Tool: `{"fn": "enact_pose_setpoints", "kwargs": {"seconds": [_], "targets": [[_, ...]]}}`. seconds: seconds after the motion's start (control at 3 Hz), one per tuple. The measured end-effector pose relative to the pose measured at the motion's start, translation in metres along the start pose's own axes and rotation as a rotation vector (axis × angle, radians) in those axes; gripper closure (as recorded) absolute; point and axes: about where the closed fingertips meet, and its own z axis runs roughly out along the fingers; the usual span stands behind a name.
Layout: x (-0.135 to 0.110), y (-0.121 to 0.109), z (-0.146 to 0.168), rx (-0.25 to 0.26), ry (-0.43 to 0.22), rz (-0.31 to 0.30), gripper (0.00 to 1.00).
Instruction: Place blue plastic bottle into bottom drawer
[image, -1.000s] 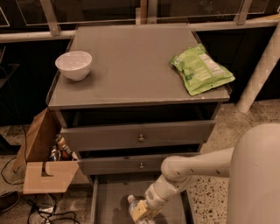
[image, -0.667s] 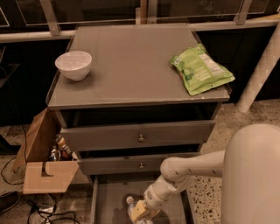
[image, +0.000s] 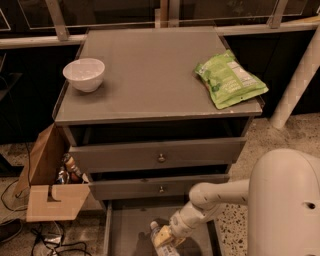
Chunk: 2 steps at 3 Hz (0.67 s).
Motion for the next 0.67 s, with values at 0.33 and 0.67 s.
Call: {"fn": "enact_pose_setpoints", "kwargs": {"seconds": [0.33,0.67], "targets": [[-0.0042,-0.0181,0.0114,-0.016,-0.001,0.044,1.00],[-0.0045,-0.0194,0.0132,-0.018,0.000,0.047,1.00]]}}
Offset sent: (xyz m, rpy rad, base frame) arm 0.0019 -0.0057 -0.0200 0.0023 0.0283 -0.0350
